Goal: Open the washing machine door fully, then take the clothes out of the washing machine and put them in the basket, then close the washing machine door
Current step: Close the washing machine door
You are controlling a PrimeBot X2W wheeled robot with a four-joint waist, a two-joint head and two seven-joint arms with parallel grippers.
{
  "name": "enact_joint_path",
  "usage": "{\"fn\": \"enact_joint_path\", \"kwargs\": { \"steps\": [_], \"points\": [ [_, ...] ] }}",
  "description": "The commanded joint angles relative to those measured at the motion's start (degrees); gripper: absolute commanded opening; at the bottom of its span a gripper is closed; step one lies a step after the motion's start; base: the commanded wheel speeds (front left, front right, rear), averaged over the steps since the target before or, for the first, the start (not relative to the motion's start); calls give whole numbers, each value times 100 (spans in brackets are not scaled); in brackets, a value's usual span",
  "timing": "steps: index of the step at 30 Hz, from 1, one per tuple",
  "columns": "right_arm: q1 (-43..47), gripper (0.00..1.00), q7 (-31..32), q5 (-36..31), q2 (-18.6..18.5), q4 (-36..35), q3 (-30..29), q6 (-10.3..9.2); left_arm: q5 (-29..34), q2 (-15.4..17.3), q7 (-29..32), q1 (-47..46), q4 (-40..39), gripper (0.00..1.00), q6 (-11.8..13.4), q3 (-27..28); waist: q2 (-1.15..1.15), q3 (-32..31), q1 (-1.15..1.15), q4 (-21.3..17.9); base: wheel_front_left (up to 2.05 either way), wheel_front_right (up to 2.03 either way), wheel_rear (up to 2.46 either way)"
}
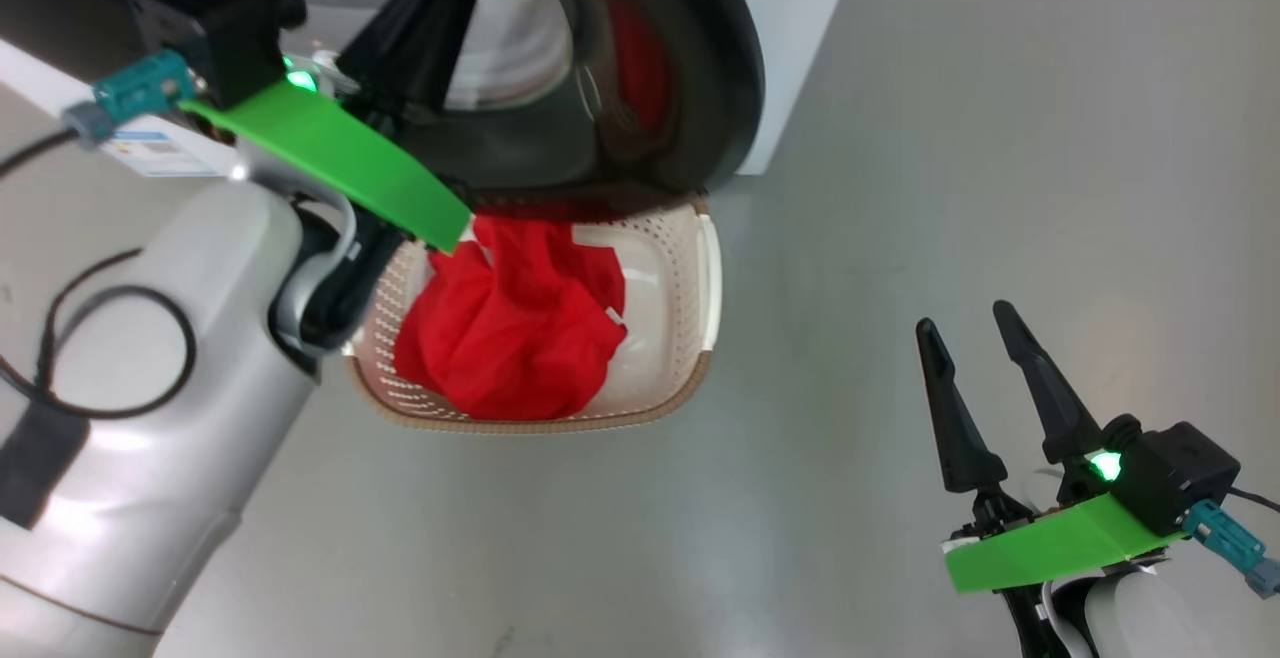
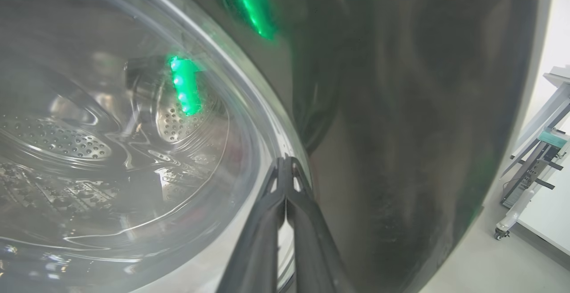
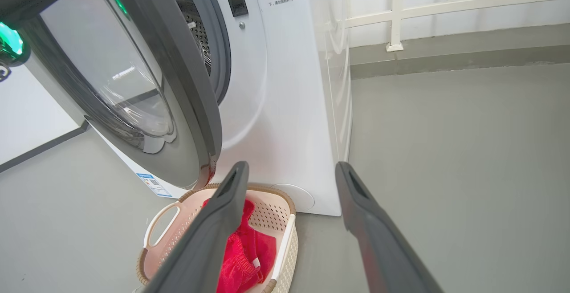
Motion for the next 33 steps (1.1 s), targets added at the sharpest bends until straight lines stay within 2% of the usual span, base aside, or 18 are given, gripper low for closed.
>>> {"fn": "enact_joint_path", "kwargs": {
  "steps": [1, 8, 16, 25, 33],
  "points": [
    [-131, 100, -37, 90, -25, -154, 148, 26, -9, 193, -45, -251, -37, 0, -32, 222, 0, 109, 0, -124, 0, 0, 0],
    [-190, 100, -37, 128, -25, -171, 154, 26, 4, 205, -45, -440, 225, 0, -32, 346, 0, 168, 0, -248, 0, 0, 0],
    [-168, 100, -37, 119, -25, -149, 98, 26, 20, 191, -45, -248, 275, 0, -32, 366, 0, 79, 0, -210, 0, 0, 0],
    [-60, 100, -37, -5, -25, -117, 18, 26, 181, 97, -45, 454, 210, 0, -32, 596, 0, -189, 0, -23, 0, 0, 0],
    [150, 100, -37, -197, -25, -65, -86, 26, 490, -65, -45, 1543, 143, 0, -32, 1110, 0, -551, 0, 222, 0, 0, 0]
  ]
}}
